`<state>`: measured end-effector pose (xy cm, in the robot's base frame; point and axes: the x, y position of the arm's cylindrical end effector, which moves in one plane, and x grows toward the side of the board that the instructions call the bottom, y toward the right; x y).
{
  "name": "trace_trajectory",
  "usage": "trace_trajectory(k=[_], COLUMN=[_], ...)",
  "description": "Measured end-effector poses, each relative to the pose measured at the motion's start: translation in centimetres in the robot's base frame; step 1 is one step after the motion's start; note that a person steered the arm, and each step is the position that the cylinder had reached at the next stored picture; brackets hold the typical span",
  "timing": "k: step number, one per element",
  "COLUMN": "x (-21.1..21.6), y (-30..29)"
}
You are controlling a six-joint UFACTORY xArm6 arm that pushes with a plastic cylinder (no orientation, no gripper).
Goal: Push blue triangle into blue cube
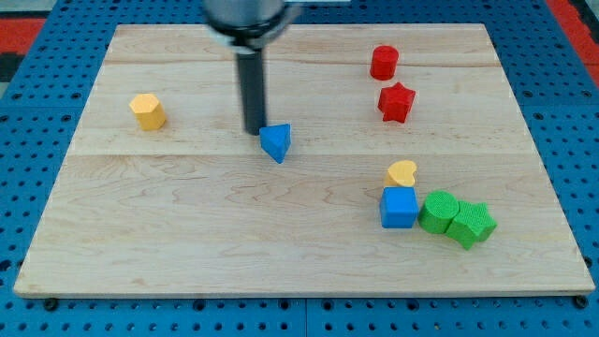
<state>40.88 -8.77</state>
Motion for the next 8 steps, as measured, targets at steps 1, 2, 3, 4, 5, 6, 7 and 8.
trace_trajectory(k=[1, 2, 3, 4, 5, 6, 7, 8], x=[2.0, 1.5, -0.9, -0.1, 1.8, 4.3, 4.8, 5.1], y=[-0.9, 2.6, 8.4, 10.9, 10.7, 9.3, 11.4, 13.6])
